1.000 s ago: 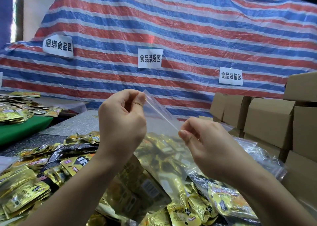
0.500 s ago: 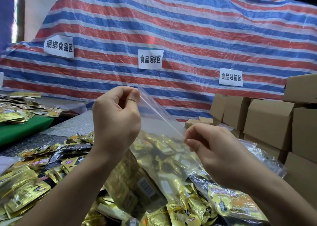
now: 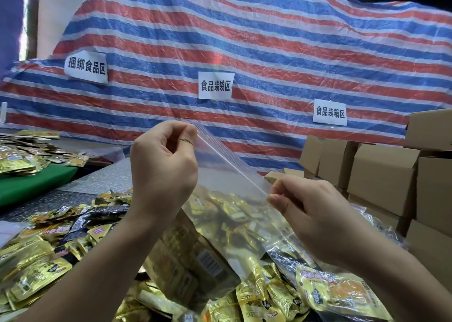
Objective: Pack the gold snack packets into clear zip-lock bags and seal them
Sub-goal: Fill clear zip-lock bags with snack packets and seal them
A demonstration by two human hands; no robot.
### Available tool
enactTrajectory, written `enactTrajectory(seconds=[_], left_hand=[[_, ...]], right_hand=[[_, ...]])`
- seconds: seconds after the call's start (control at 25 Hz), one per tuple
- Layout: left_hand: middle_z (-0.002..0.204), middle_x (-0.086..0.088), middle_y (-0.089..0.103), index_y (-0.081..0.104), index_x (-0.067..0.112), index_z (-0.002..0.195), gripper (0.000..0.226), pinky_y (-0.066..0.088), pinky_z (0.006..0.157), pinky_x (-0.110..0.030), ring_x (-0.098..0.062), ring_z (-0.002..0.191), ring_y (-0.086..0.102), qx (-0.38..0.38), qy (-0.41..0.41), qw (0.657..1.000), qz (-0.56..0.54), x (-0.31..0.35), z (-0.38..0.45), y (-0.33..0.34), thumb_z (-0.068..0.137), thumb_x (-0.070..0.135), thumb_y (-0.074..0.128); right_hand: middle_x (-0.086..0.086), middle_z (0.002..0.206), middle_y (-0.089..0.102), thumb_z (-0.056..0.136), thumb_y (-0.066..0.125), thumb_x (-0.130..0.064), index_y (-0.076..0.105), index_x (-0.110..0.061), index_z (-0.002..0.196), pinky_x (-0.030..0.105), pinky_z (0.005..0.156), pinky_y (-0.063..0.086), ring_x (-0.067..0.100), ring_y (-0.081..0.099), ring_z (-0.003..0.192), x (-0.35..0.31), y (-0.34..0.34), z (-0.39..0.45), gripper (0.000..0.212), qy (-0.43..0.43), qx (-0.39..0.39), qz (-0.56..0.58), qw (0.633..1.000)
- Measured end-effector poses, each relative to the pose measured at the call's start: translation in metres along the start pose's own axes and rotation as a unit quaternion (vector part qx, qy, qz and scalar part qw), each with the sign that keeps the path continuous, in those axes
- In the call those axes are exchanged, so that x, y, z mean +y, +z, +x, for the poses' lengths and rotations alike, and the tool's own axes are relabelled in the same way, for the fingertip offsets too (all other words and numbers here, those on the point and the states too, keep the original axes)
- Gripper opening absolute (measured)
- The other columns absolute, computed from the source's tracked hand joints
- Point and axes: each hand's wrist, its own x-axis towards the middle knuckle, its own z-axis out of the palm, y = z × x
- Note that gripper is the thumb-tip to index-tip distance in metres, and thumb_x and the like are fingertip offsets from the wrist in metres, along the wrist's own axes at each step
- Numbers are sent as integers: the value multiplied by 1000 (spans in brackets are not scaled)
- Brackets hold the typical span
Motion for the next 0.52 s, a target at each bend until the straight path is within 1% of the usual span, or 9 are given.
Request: enactTrajectory(seconds=[0.08,0.2,0.28,0.36,0.4,0.52], left_hand=[[63,23,60,64,32,78,22,41,52,-12,2,56,52,4,2,1000,3,0,2,-1,97,23,61],[64,24,60,63,33,79,21,41,52,-11,2,58,53,-2,4,1000,8,0,3,-1,97,23,60],[67,22,62,63,32,80,20,43,51,-10,1,60,56,-15,-1,1000,6,0,0,1,98,23,59],[73,16,65,64,29,81,18,46,53,-13,0,64,59,-31,-11,999,3,2,-2,3,98,25,58],[76,12,66,64,28,82,17,47,53,-15,-2,65,59,-39,-17,999,-2,2,-2,4,98,25,58],[77,4,65,65,23,84,17,48,53,-24,-11,64,59,-64,-31,997,-24,4,-4,6,99,25,57]], right_hand=[[-15,80,61,95,54,-32,55,-35,78,20,56,42,4,48,57,0,-3,0,17,-9,-3,18,1000],[-19,85,61,96,55,-28,54,-37,80,22,56,44,4,50,59,4,-4,-1,19,-7,-15,22,1000],[-21,87,61,96,56,-28,55,-38,80,24,59,47,5,53,64,7,-5,-1,19,3,-28,12,1000],[-22,87,63,94,54,-37,57,-39,81,27,64,50,4,58,72,9,-9,1,14,9,-50,-10,999],[-21,86,64,91,52,-44,59,-38,81,26,65,51,3,60,77,8,-11,3,13,6,-59,-23,998],[-18,82,65,86,46,-57,61,-38,86,19,69,50,-5,59,83,0,-10,14,25,-6,-47,-21,999]])
